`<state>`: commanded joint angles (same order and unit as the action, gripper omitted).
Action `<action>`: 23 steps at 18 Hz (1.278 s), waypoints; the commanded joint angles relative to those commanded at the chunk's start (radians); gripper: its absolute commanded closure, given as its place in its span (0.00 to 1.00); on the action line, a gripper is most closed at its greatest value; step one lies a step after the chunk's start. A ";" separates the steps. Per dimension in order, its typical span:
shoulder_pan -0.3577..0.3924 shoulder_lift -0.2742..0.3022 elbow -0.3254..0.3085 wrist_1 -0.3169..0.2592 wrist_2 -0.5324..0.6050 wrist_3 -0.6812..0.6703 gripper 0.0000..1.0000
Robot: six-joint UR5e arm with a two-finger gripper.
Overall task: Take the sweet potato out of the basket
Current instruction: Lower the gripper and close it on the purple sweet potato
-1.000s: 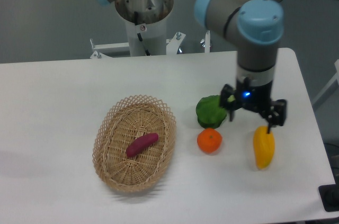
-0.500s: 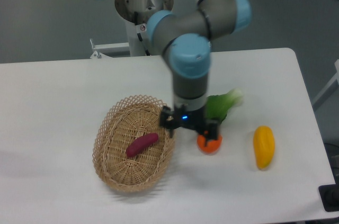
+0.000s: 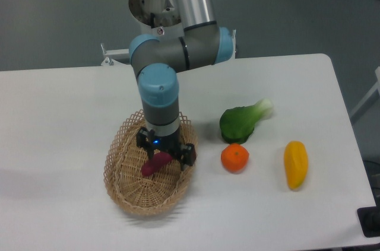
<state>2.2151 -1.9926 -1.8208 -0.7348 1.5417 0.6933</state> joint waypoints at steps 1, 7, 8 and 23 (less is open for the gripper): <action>-0.012 -0.012 0.000 0.002 0.002 0.015 0.00; -0.032 -0.022 -0.005 0.002 0.003 0.028 0.00; -0.035 -0.023 -0.006 0.002 0.003 0.028 0.00; -0.040 -0.025 -0.003 0.003 0.038 0.081 0.70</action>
<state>2.1752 -2.0172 -1.8239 -0.7317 1.5800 0.7746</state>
